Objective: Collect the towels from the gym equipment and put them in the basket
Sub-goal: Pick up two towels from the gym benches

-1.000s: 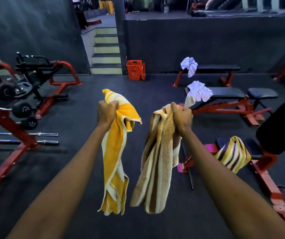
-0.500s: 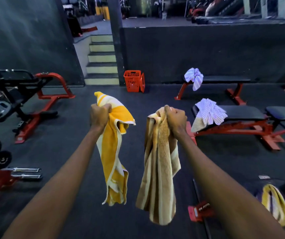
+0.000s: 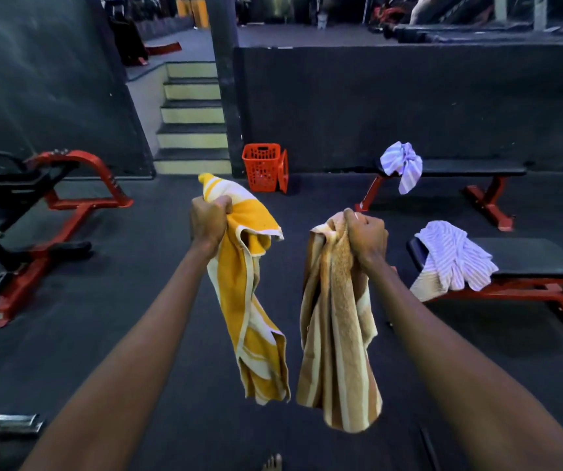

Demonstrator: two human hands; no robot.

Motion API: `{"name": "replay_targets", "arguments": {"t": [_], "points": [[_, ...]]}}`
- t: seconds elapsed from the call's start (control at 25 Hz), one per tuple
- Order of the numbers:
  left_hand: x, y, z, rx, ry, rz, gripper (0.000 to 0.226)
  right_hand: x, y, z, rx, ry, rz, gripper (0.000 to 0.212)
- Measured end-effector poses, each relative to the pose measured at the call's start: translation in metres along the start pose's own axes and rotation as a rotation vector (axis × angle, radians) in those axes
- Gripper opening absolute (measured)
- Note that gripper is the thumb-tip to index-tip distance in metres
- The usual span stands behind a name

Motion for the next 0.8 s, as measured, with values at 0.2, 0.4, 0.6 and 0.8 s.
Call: {"name": "replay_targets", "arguments": {"t": [0.2,0.4,0.6,0.8], "points": [[-0.144,0.02,-0.016,-0.008,-0.028,-0.009,0.029,-0.117,0.069,-0.033,-0.003,0.028,0.036,0.044],[-0.282,0.045,-0.038,-0.033,-0.017,-0.007,0.023,-0.249,0.142,-0.055,-0.036,0.013,0.018,0.044],[-0.43,0.076,-0.055,-0.068,-0.012,0.009,0.02,-0.401,0.218,-0.078,-0.037,-0.003,0.01,0.045],[-0.577,0.096,-0.06,-0.092,-0.022,0.049,0.022,-0.544,0.292,-0.117,-0.001,-0.04,-0.018,0.053]]}}
Point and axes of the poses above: each hand's wrist, its own x-axis away from the middle knuckle, its own y-axis out of the palm, z = x × y, the point moved 7 cm from there along -x, towards the middle knuckle, and after that the axes turned 7 degrees about -z, right-handed, at the moved point
